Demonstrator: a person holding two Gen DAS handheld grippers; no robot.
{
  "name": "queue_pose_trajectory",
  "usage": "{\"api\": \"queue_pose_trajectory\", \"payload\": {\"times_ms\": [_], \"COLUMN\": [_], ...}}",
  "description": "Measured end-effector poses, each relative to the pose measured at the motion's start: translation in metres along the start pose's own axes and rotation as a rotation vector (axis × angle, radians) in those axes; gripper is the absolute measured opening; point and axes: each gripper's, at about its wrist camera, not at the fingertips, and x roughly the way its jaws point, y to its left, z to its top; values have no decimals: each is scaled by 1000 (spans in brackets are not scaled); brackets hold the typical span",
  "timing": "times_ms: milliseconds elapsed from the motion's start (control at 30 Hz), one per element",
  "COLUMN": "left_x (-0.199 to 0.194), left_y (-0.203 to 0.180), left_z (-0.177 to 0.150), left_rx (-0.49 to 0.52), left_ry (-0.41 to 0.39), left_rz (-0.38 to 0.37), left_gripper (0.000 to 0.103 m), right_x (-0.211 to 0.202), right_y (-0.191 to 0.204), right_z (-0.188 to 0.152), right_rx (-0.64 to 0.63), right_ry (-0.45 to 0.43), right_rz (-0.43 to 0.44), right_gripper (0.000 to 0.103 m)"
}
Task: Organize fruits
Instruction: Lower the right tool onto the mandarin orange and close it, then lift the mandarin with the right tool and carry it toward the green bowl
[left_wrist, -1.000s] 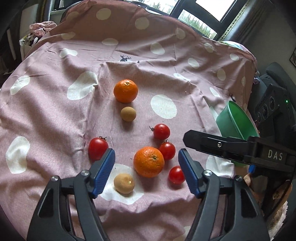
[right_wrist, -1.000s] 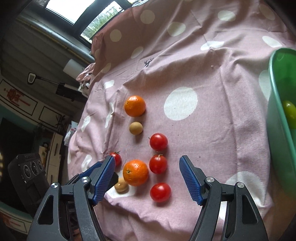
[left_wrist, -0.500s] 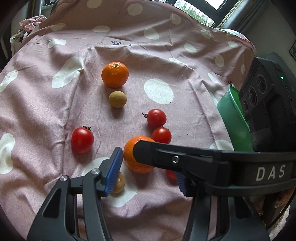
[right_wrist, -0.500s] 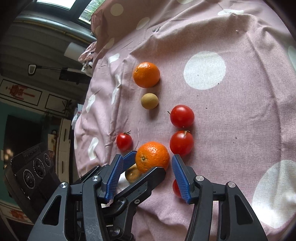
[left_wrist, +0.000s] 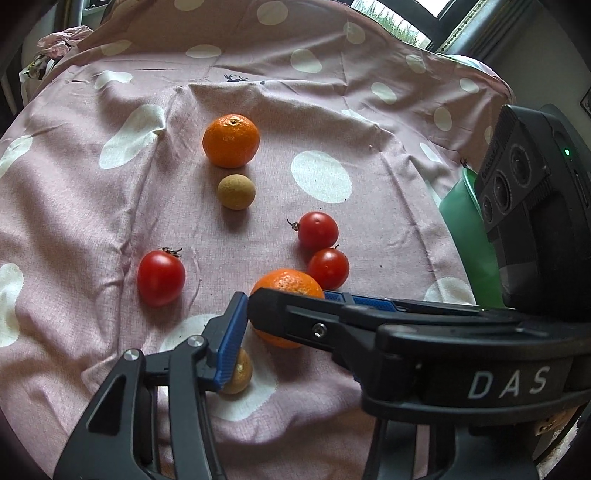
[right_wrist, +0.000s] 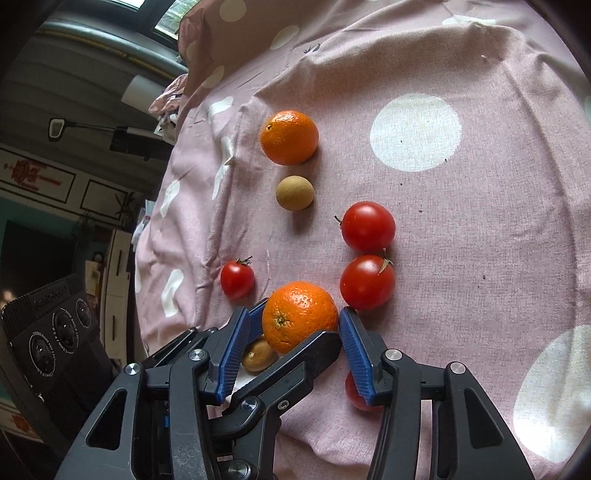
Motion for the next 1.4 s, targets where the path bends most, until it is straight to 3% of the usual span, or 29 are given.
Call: {"api": "queue_pose_trajectory", "payload": {"times_ms": [800,1400], "left_x": [-2,-31], "left_y": [-7,-27], "left_z": [-2,-5], "left_rx": [31,108], "left_ry": [-38,-231], "left_rz": [25,-20], "left_gripper": [43,42], "right_x": [-3,-44], "right_y": [3,23], "right_z": [-4,-19], "right_rx": [-21,-139], "right_ry": [-32,-259], "right_rz": [-22,-61], "right_gripper": [50,51]}}
